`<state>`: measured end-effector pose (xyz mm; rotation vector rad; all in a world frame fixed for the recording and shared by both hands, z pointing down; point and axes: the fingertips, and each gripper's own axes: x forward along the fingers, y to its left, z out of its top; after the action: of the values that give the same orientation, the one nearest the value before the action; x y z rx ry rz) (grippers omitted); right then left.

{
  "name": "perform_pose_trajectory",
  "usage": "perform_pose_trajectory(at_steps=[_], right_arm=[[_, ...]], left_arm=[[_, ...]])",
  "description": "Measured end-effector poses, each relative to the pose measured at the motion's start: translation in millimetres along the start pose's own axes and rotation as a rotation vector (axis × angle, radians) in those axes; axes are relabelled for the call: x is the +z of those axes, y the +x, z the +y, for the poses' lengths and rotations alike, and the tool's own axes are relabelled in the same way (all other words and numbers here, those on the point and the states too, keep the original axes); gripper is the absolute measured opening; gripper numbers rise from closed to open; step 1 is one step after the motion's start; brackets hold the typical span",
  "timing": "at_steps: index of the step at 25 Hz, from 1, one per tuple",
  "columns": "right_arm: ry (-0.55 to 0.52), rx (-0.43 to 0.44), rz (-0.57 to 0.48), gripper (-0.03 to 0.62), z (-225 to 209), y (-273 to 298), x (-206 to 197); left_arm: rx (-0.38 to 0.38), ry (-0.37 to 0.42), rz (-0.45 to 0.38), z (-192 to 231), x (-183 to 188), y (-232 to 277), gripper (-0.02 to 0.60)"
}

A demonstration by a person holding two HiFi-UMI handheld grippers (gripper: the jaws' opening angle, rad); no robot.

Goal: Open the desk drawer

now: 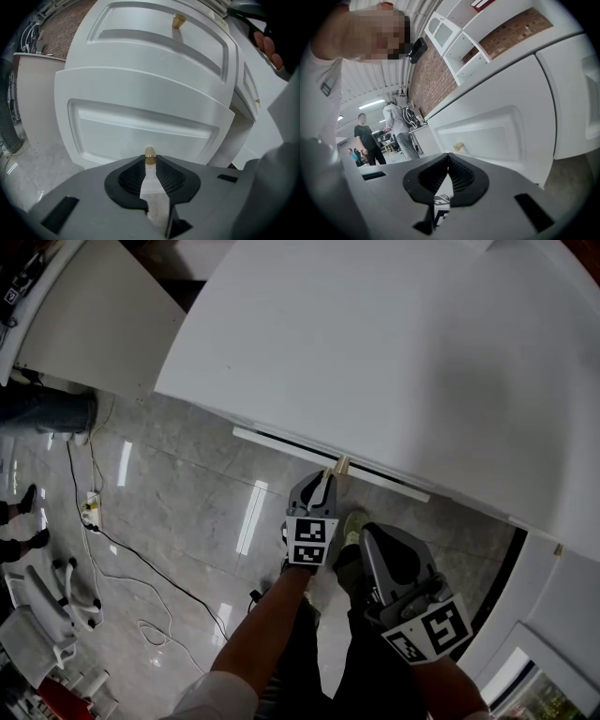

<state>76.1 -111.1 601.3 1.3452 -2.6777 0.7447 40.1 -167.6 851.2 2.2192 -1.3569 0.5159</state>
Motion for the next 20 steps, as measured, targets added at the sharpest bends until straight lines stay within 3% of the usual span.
perform_pose_trajectory(at_steps=[20], right_arm=[[0.031, -0.006, 0.087, 0.018, 95.1, -44.6, -33.2]], left_arm=[[-0.048, -0.014, 0.107, -10.9, -85.4, -118.2, 0.078]])
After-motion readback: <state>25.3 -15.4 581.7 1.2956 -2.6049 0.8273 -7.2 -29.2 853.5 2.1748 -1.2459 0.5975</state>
